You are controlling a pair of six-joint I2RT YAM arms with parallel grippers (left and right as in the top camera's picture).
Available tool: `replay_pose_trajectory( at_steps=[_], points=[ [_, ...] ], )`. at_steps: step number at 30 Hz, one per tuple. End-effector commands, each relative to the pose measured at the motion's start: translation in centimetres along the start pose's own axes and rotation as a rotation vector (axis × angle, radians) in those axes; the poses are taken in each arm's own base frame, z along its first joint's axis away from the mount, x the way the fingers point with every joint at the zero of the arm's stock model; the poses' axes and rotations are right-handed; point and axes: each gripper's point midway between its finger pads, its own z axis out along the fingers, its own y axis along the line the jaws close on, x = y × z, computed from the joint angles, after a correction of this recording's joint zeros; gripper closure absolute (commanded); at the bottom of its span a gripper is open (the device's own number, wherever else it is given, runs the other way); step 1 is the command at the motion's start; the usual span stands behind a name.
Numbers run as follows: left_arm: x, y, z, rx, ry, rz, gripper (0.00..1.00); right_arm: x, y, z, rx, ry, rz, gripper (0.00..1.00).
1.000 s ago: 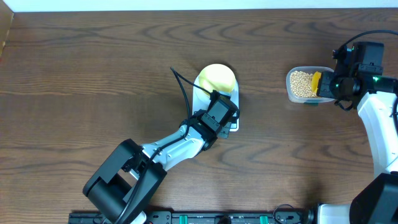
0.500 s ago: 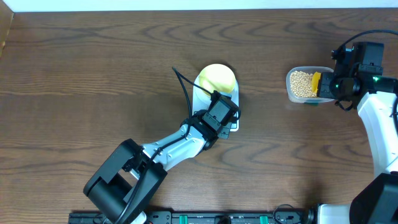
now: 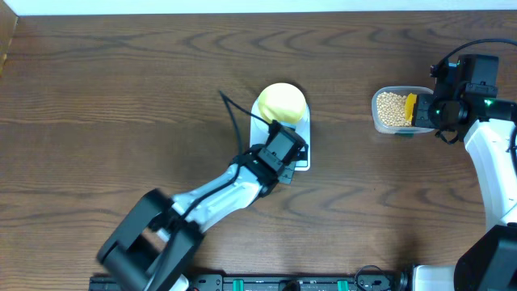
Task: Scoop item into bowl and weigh 50g on scale
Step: 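Pull the left gripper back from the scale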
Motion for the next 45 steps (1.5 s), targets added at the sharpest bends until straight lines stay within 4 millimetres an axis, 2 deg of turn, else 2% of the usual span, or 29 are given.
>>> replay_pose_trajectory(
  at_steps=[1,4,6,10,12,13,14,16,17,18,19,20,26,29,35,45],
  points=[
    [-3.9,-0.2,-5.2,0.05,-0.156,-0.022,0.93,0.3,-0.3,0.3,-0.001,0.01,-0.002,0.99],
    [-6.3,-0.2,-10.4,0.102,-0.283,-0.047,0.93,0.3,-0.3,0.3,-0.001,0.012,-0.019,0.99],
    [-7.2,0.1,-13.5,0.128,-0.349,-0.061,0.93,0.5,-0.3,0.3,-0.002,0.017,-0.035,0.99],
    [-7.6,1.4,-19.5,0.153,-0.468,-0.062,0.92,0.8,-0.3,0.2,-0.002,0.032,-0.033,0.99],
    [-7.2,2.6,-21.6,0.131,-0.508,-0.065,0.92,0.9,-0.3,0.2,-0.003,0.035,-0.032,0.99],
    [-6.9,3.2,-22.5,0.117,-0.519,-0.071,0.84,1.0,-0.3,0.2,-0.003,0.038,-0.032,0.99],
    [-6.4,3.8,-23.2,0.105,-0.528,-0.077,0.67,1.0,-0.3,0.2,-0.003,0.039,-0.031,0.99],
    [-5.2,4.7,-24.4,0.096,-0.525,-0.078,0.64,0.9,-0.3,0.2,-0.003,0.035,-0.028,0.99],
    [-4.7,5.0,-24.8,0.094,-0.522,-0.077,0.58,0.8,-0.3,0.2,-0.003,0.032,-0.025,0.99],
    [-4.0,5.4,-25.1,0.091,-0.512,-0.074,0.43,0.7,-0.3,0.3,-0.003,0.027,-0.021,0.99],
    [-3.3,5.7,-25.3,0.086,-0.502,-0.072,0.11,0.6,-0.2,0.3,-0.006,0.023,-0.021,0.99],
    [-2.6,6.0,-25.5,0.08,-0.485,-0.068,0.02,0.6,-0.2,0.3,-0.006,0.021,-0.022,0.99],
    [2.0,7.7,-24.5,0.017,-0.326,-0.026,0.02,0.8,-0.1,0.2,-0.014,0.032,-0.011,0.99],
    [3.5,8.2,-24.0,-0.009,-0.261,-0.01,0.02,1.3,0.0,0.2,-0.014,0.052,-0.009,0.99],
    [3.5,8.2,-23.9,-0.011,-0.254,-0.009,0.02,1.5,0.0,0.2,-0.016,0.06,-0.067,0.99],
    [3.5,8.2,-23.9,-0.011,-0.254,-0.009,0.02,2.4,0.0,0.1,-0.017,0.095,-0.063,0.99]
  ],
)
